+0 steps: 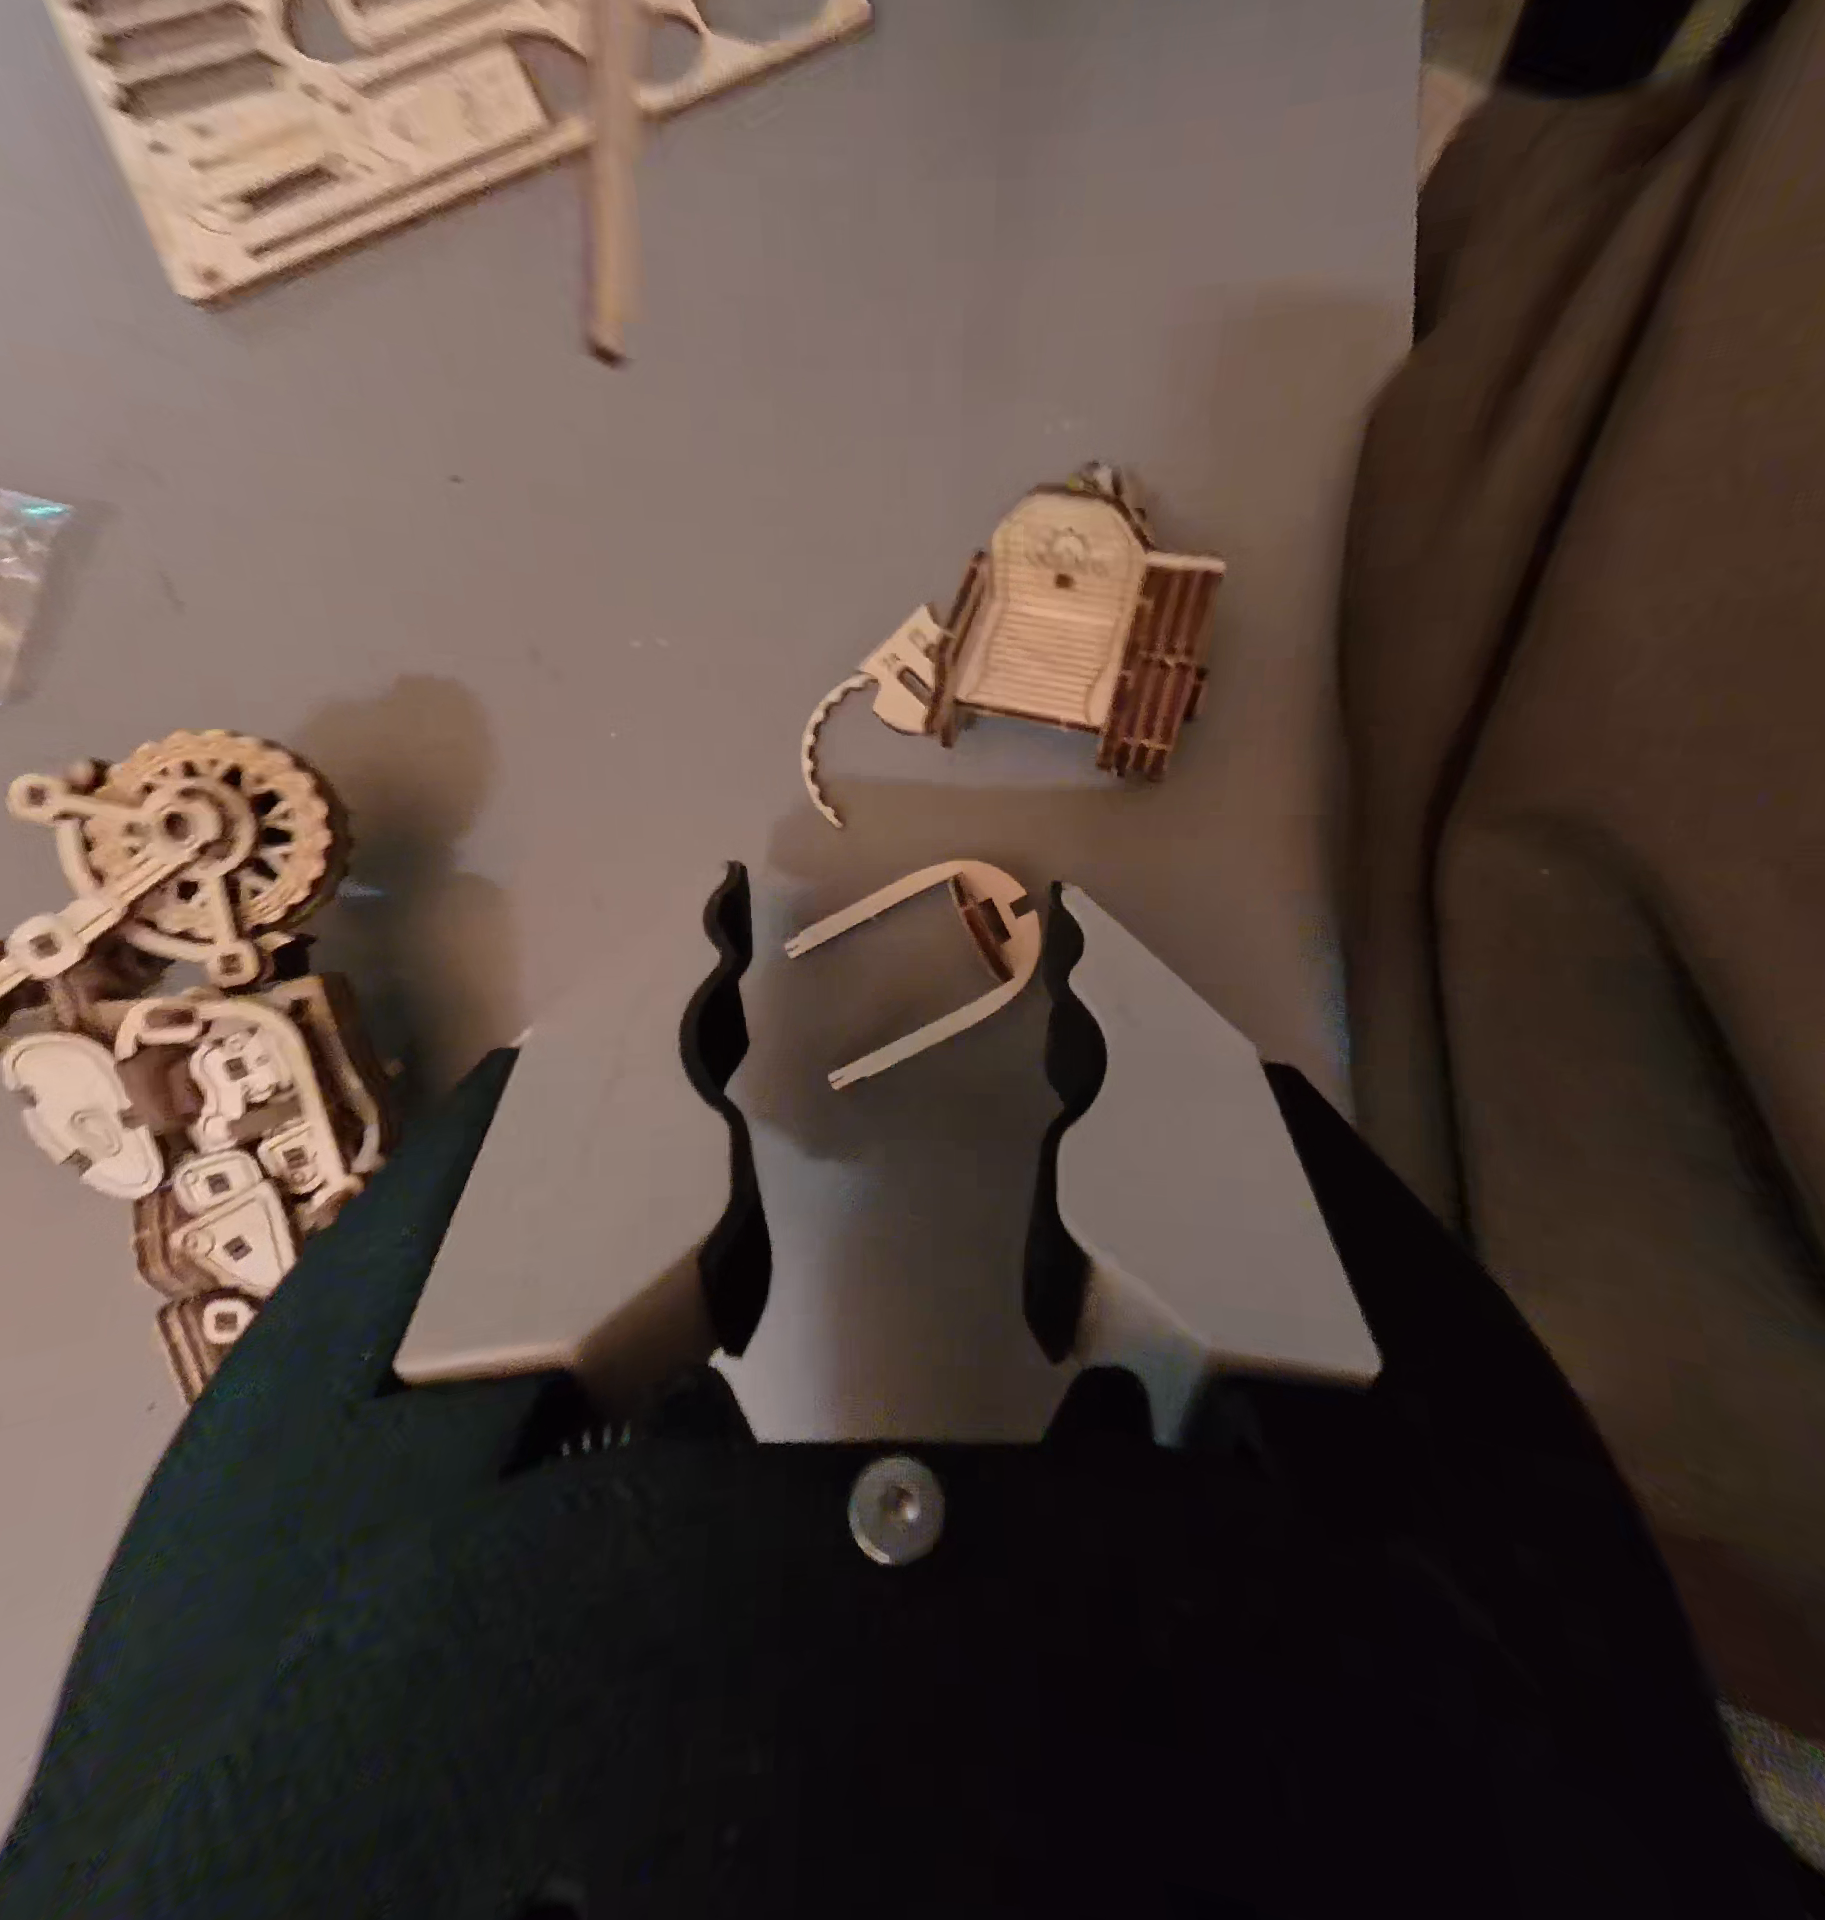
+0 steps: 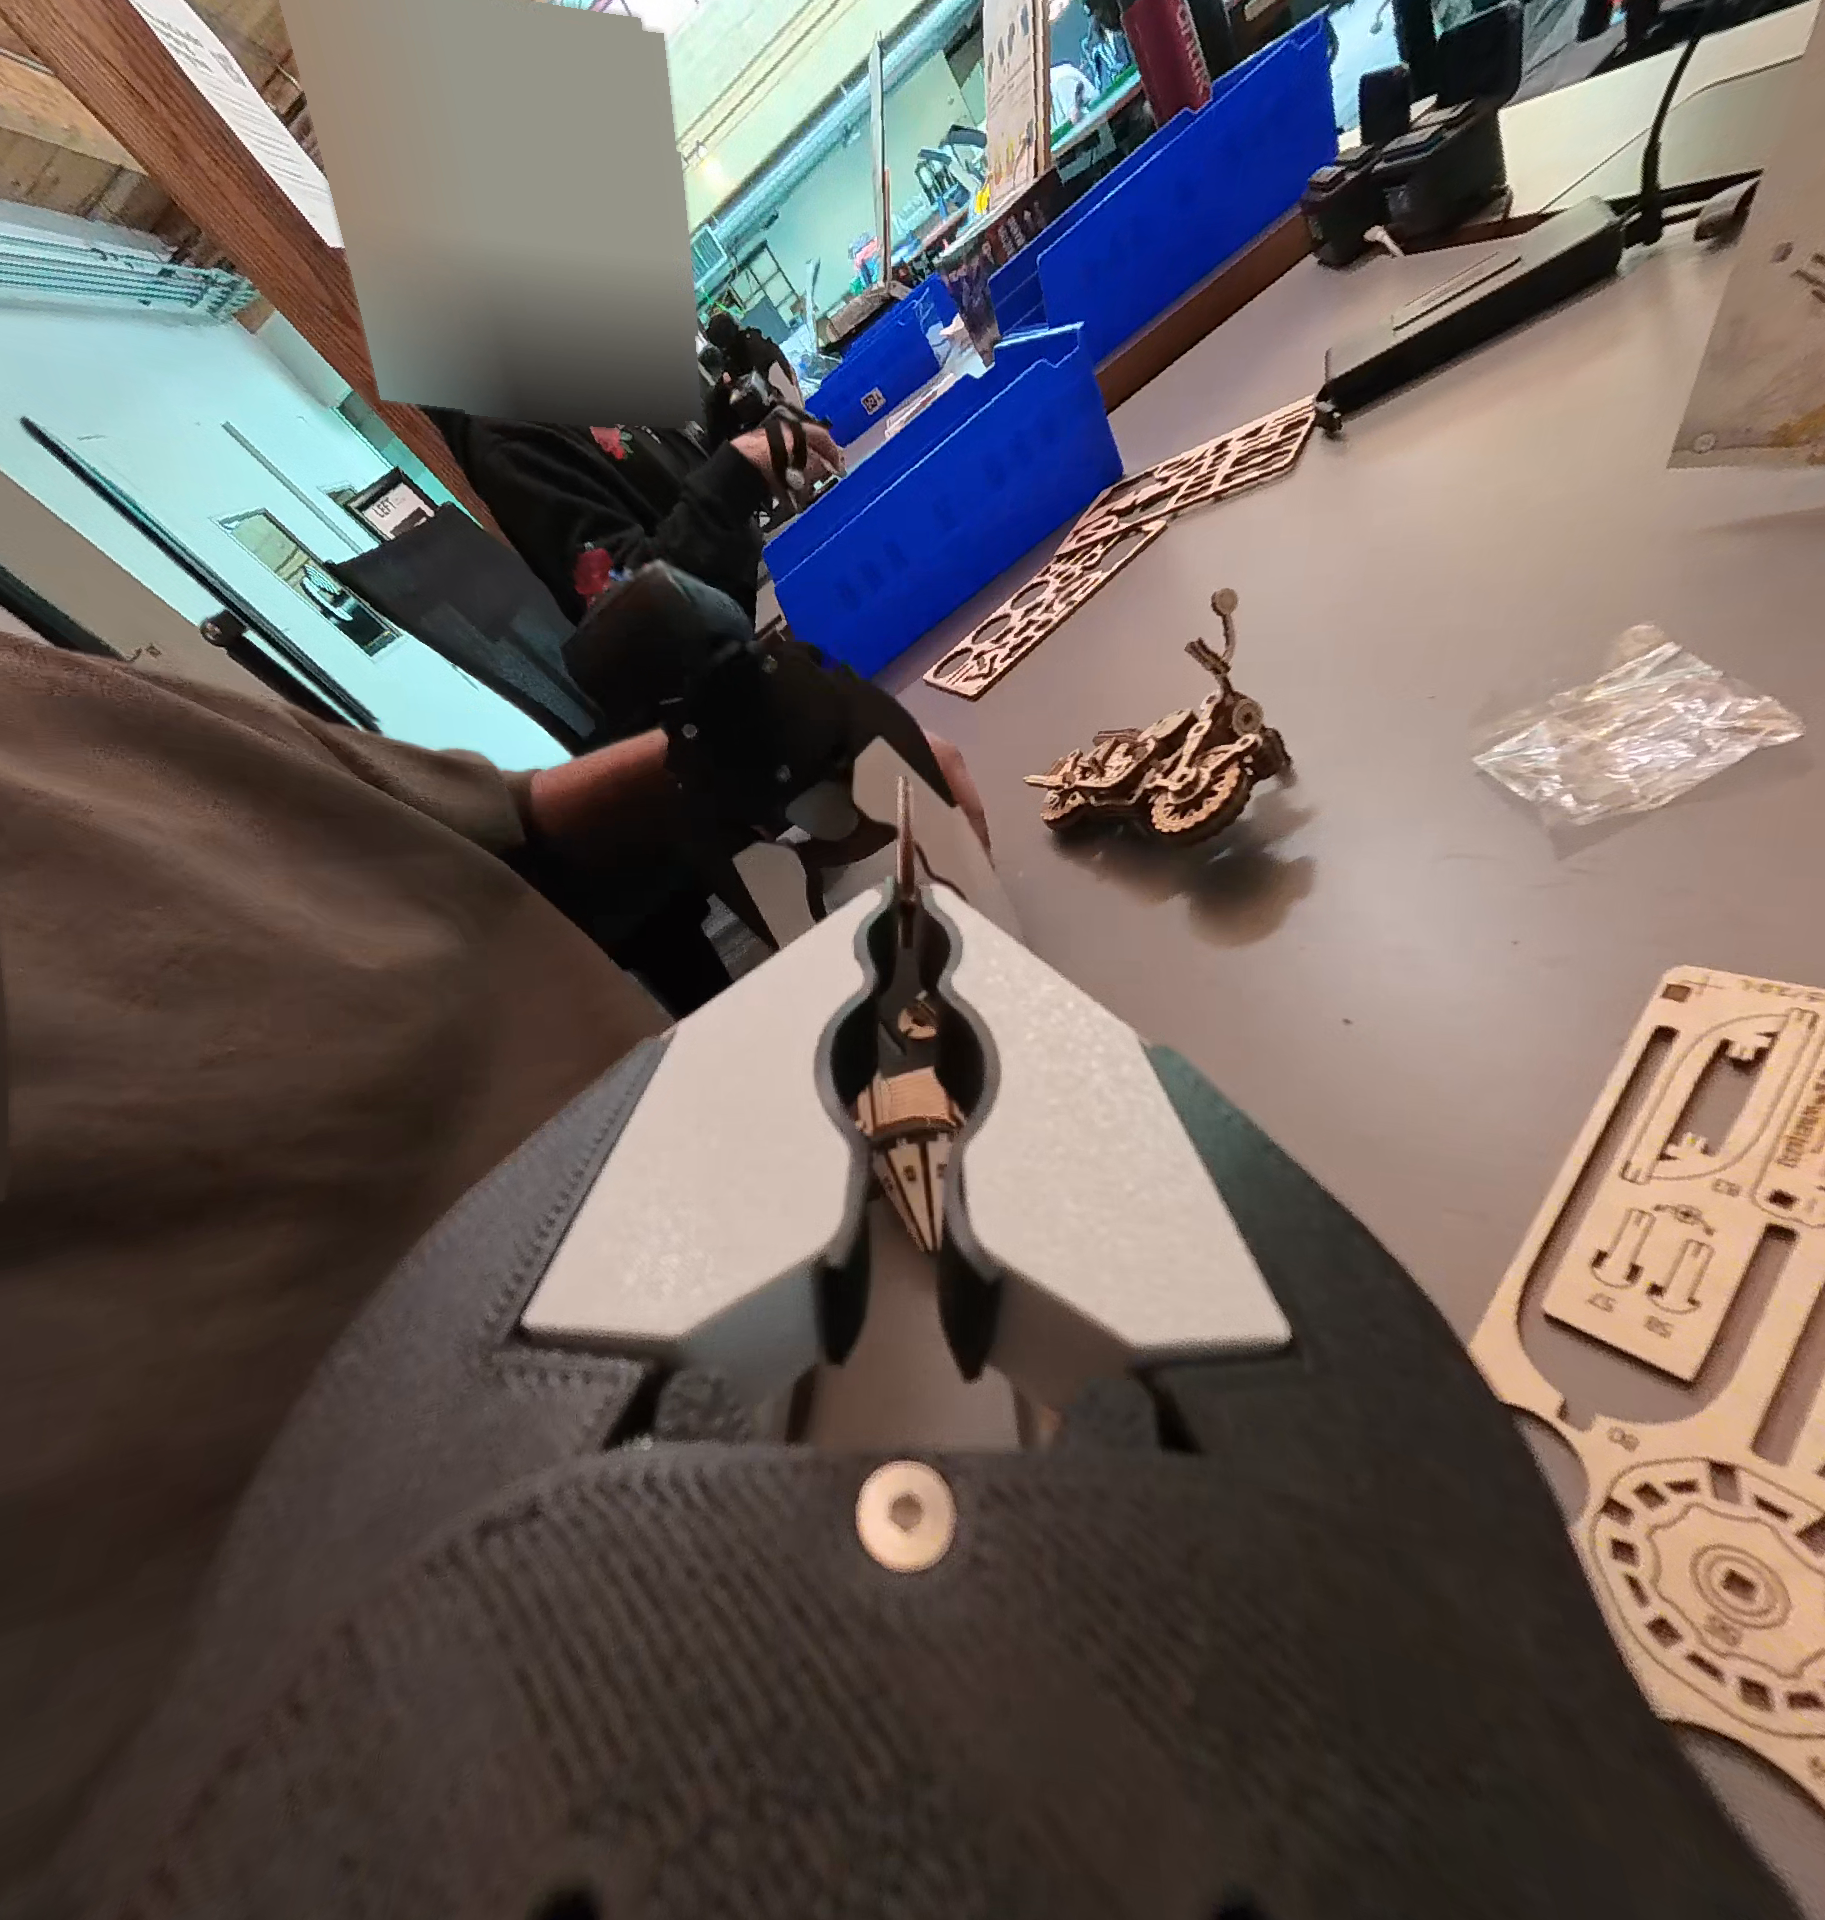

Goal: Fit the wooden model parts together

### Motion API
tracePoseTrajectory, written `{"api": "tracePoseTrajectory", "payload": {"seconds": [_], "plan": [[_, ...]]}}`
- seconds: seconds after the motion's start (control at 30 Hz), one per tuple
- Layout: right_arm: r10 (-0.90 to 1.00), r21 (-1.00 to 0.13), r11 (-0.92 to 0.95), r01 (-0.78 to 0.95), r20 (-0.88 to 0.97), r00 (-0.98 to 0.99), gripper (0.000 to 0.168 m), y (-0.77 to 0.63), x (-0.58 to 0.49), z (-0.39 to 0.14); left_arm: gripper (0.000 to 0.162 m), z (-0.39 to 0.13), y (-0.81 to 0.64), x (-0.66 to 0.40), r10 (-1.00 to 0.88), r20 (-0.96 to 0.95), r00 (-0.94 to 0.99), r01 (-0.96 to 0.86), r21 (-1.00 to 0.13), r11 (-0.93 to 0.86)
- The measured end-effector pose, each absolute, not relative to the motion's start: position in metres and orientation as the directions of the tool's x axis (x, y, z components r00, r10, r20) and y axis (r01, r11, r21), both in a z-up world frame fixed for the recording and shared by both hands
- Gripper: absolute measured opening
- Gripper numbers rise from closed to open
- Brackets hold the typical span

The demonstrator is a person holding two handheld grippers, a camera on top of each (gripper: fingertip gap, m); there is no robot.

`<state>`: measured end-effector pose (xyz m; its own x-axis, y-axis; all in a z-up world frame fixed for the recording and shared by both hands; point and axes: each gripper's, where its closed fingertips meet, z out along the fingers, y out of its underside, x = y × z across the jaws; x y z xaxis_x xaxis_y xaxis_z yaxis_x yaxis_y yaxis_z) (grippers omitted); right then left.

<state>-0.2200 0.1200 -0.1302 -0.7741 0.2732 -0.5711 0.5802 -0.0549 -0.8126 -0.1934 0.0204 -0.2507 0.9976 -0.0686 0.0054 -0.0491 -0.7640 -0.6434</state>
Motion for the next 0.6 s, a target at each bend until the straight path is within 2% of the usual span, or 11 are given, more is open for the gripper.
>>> {"api": "tracePoseTrajectory", "payload": {"seconds": [0.1, 0.2, 0.3, 0.37, 0.6], "plan": [[0.266, -0.794, -0.065, 0.604, -0.598, -0.756, 0.000, 0.118, -0.222, -0.136, 0.056, -0.237, 0.018, -0.203, 0.028, 0.053, 0.998, 0.057, -0.722, -0.690], [0.241, -0.772, -0.080, 0.630, -0.628, -0.740, 0.000, 0.115, -0.222, -0.138, 0.056, -0.225, 0.007, -0.215, 0.088, 0.019, 0.996, 0.072, -0.755, -0.652], [0.240, -0.767, -0.079, 0.637, -0.635, -0.734, 0.000, 0.114, -0.223, -0.140, 0.055, -0.210, 0.010, -0.219, 0.165, 0.125, 0.978, 0.195, -0.822, -0.536], [0.252, -0.768, -0.069, 0.636, -0.630, -0.734, 0.000, 0.113, -0.223, -0.143, 0.055, -0.206, 0.014, -0.215, 0.156, 0.190, 0.969, 0.243, -0.835, -0.494], [0.255, -0.759, -0.061, 0.649, -0.640, -0.725, 0.000, 0.111, -0.225, -0.150, 0.055, -0.217, 0.019, -0.215, 0.131, 0.200, 0.971, 0.240, -0.820, -0.521]]}}
